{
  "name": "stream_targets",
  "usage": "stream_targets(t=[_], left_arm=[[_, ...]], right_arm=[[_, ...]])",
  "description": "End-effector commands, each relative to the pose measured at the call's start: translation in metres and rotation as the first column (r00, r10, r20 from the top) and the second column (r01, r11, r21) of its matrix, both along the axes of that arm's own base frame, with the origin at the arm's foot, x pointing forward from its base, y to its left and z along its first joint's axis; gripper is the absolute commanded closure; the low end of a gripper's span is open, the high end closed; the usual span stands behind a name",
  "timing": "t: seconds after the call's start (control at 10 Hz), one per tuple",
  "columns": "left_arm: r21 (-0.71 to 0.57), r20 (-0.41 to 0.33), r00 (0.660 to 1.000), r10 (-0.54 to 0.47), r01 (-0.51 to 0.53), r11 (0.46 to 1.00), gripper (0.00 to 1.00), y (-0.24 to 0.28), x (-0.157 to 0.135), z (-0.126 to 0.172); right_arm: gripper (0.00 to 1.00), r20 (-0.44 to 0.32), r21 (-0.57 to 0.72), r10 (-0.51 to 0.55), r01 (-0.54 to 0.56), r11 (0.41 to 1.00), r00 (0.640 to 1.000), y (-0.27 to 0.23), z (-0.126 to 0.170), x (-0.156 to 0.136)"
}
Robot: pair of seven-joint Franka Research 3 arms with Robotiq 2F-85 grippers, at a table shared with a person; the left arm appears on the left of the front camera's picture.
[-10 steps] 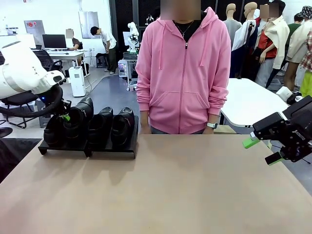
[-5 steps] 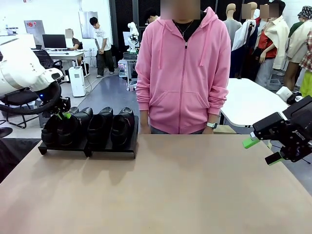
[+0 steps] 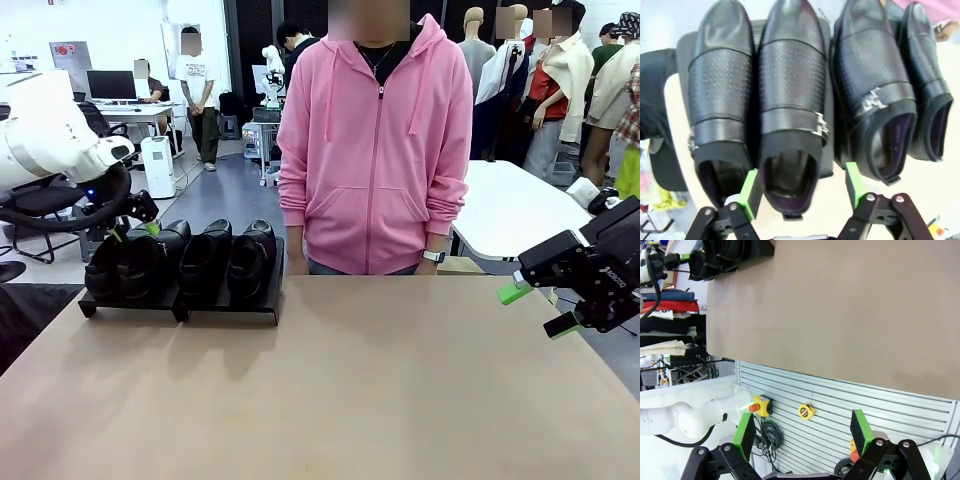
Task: Organize the shoes by placing them on the stand.
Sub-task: Place the Shoe from the middle of the table onto the Shoes Stand.
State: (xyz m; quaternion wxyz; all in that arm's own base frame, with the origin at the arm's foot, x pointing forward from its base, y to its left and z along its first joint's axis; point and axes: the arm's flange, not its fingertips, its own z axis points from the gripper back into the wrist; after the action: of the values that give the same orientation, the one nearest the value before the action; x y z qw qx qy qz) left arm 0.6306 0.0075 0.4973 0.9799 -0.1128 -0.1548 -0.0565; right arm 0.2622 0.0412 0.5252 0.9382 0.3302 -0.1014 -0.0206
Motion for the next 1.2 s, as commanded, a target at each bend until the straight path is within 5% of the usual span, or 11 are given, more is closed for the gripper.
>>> stream_targets(t=[0.0, 0.3, 0.6, 1.0, 1.1], left_arm=[[-0.021, -0.075, 0.997, -0.020, 0.018, 1.000, 0.00, -0.020, -0.029, 0.041], [-0.177, -0.181, 0.957, -0.228, 0.196, 0.964, 0.00, -0.054, -0.123, 0.096], [-0.315, -0.125, 0.910, -0.395, 0.341, 0.886, 0.00, -0.098, -0.198, 0.087], [-0.389, -0.333, 0.924, -0.187, 0.047, 0.920, 0.00, -0.102, -0.248, 0.019], [-0.319, -0.317, 0.945, -0.079, -0.027, 0.947, 0.00, -0.098, -0.258, 0.015]], right_arm=[[0.00, 0.011, 0.033, 0.011, -0.011, 0.999, 1.000, 0.001, 0.003, 0.002], [0.00, 0.011, 0.033, 0.011, -0.011, 0.999, 1.000, 0.001, 0.003, 0.002], [0.00, 0.011, 0.033, 0.011, -0.011, 0.999, 1.000, 0.001, 0.003, 0.002], [0.00, 0.011, 0.033, 0.011, -0.011, 0.999, 1.000, 0.001, 0.003, 0.002], [0.00, 0.011, 0.033, 0.011, -0.011, 0.999, 1.000, 0.001, 0.003, 0.002]])
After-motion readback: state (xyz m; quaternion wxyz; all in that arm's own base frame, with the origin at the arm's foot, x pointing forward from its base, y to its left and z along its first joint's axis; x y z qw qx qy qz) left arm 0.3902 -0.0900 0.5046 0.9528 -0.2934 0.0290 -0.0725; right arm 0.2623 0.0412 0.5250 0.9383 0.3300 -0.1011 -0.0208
